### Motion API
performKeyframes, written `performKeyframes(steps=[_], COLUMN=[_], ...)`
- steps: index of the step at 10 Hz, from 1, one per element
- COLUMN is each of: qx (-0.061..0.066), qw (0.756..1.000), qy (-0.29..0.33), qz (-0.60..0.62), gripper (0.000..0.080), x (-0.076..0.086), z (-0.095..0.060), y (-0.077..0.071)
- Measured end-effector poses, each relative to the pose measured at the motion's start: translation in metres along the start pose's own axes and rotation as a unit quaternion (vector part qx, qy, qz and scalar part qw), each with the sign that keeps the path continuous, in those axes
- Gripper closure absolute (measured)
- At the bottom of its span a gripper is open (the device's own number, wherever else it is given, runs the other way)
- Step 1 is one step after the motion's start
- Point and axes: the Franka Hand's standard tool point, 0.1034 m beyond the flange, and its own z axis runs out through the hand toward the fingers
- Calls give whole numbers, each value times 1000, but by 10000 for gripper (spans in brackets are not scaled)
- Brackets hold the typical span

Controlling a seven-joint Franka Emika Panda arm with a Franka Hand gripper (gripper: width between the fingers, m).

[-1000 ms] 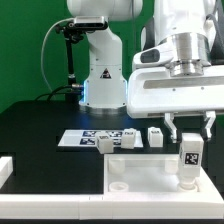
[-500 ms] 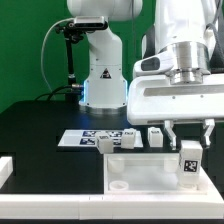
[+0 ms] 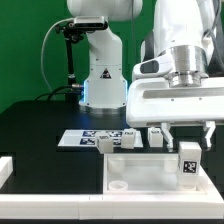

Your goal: Assemble one leg

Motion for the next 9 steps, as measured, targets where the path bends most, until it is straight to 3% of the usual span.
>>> performKeyframes(steps=[2,4,7,9], qx=[-1,-3,-4,-11], qw=[1000,999,978,960], qy=[-10,-51,-207,-279], qz=[-4,2,30,36], gripper=[178,158,151,151], x=[-1,-1,19,20], z=[1,2,6,12], y=[0,1,2,20])
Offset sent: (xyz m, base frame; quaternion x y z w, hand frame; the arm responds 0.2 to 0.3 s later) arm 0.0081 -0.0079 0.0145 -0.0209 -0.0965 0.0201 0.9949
